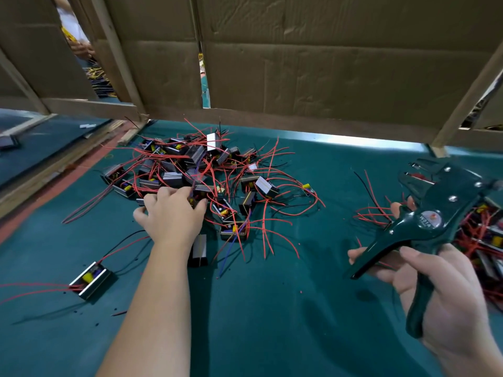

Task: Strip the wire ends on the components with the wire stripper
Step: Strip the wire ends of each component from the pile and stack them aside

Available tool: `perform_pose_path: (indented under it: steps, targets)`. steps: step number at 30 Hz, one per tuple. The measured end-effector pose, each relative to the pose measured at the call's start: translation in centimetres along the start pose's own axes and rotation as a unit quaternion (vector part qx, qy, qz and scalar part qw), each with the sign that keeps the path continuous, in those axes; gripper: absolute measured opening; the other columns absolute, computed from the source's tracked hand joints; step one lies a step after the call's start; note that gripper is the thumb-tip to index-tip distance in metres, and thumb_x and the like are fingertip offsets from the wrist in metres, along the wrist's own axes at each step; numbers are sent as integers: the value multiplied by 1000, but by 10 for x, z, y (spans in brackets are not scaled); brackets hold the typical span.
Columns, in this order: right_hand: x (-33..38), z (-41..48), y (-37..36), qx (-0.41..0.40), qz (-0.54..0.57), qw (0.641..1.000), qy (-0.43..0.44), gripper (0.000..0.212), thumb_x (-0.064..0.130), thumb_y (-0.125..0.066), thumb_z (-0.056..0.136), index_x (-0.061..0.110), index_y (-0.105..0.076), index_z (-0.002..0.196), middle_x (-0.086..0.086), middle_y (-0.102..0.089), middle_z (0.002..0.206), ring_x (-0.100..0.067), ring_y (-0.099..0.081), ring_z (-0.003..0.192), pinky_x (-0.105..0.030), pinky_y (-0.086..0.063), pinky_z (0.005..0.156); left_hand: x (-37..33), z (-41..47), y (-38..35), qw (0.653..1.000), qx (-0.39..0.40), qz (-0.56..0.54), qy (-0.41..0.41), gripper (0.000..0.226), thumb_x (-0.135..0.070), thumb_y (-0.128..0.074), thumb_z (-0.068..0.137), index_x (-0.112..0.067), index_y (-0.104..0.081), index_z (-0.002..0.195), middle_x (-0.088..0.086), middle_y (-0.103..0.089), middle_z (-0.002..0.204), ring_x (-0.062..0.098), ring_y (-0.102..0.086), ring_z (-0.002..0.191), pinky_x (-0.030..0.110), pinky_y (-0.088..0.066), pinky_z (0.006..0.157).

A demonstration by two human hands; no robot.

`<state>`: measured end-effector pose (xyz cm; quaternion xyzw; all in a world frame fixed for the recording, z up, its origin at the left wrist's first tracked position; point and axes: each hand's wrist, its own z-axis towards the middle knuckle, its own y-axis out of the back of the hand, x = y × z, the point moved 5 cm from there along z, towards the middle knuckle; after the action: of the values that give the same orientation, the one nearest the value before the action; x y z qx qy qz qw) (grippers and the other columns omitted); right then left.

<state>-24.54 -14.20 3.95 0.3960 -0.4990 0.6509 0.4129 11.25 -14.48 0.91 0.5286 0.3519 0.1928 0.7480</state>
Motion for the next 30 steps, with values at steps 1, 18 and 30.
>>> perform_pose_path:
  steps: [1,18,30]
  targets:
    - [0,0,0,1,3,1000,0,31,6,-44,77,14,-71,90,-22,-63,77,-53,-65,78,-57,-56,64,0,1,-1,1000,5,6,-7,34,-57,-53,89,-36,-63,114,1,-51,132,28,-35,123,47,-22,100]
    - [-3,2,2,30,47,998,1,48,3,-33,82,22,-71,106,1,-70,93,-48,-67,77,-60,-54,67,-5,-9,39,841,-134,-524,-26,21,-44,-50,93,-29,-55,79,-14,-70,78,4,-63,77,14,-44,67]
    - [-6,5,1,28,64,998,-12,51,-1,-29,82,21,-73,96,0,-72,93,-47,-68,73,-65,-53,63,-38,-41,62,845,-126,-485,-188,36,-42,-80,71,-35,-52,93,-18,-65,74,8,-62,75,34,-50,79]
